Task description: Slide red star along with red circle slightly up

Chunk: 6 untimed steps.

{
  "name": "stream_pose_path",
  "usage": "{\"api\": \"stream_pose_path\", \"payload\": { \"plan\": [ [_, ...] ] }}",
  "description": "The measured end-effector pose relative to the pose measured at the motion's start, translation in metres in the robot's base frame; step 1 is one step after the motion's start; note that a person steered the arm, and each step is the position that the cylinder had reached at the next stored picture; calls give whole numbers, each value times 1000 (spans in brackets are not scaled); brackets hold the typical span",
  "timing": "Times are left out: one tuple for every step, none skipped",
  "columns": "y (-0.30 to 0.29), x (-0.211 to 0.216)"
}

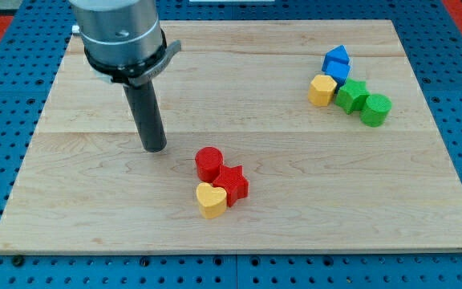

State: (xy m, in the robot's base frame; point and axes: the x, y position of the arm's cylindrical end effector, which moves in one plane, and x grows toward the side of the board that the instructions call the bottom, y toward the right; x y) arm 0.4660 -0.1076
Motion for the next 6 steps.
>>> {"api": "stream_pose_path", "payload": {
  "plan": [
    [94,25],
    [204,69],
    [253,71],
    [280,132],
    [208,152],
    [161,110]
  ]
}}
